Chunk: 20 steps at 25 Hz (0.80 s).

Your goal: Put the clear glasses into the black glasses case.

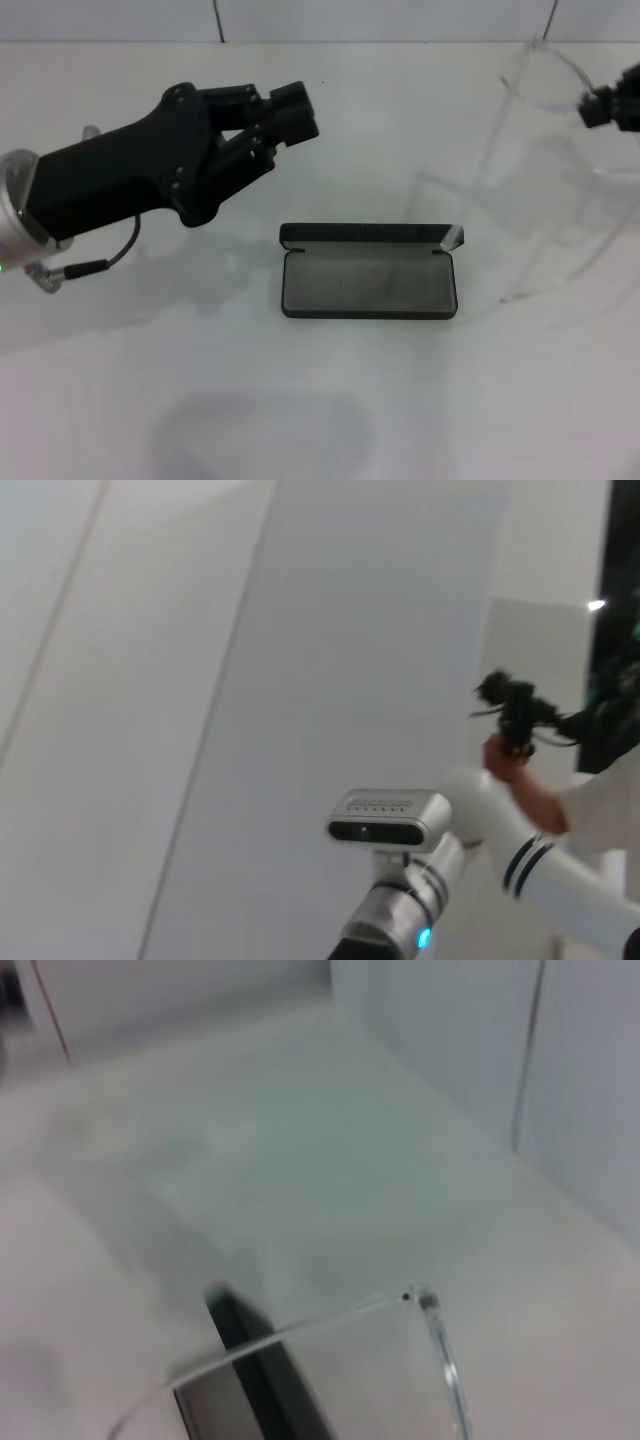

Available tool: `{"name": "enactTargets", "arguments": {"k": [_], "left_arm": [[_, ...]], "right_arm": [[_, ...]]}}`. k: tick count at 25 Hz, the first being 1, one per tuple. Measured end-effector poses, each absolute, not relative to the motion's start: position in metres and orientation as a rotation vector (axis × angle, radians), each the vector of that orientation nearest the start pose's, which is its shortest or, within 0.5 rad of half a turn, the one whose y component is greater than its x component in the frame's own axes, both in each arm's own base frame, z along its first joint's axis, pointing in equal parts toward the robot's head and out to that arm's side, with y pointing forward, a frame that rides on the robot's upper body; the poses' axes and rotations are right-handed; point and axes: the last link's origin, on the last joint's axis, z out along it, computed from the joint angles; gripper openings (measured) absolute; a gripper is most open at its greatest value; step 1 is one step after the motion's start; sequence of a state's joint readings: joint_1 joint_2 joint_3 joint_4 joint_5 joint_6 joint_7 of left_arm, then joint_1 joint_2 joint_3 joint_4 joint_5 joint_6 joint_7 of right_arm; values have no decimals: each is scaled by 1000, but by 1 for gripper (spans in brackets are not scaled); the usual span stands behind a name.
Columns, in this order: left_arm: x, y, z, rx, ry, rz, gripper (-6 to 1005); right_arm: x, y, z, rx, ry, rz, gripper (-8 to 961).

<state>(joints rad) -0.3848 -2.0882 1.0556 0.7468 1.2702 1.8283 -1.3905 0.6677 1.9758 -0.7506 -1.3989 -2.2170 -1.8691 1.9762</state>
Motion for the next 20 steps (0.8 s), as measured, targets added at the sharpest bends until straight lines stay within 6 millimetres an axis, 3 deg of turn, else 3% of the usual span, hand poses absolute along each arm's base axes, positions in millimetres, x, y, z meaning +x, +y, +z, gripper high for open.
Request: {"name": "enactTargets", "arguments": {"k": [3, 8, 12, 20], "left_arm": [[-184, 291, 28, -2650, -318, -1568, 103], [-168, 297, 23, -2703, -292, -1602, 81], [-158, 297, 19, -2739, -262, -1633, 70], [-160, 295, 16, -2738, -280, -1648, 54]], "right_arm": [[160, 360, 123, -2795, 392, 256, 67], [149, 365, 82, -2877, 292, 480, 67], [141, 377, 56, -2913, 257, 529, 67], [124, 383, 42, -2922, 179, 665, 67]]}}
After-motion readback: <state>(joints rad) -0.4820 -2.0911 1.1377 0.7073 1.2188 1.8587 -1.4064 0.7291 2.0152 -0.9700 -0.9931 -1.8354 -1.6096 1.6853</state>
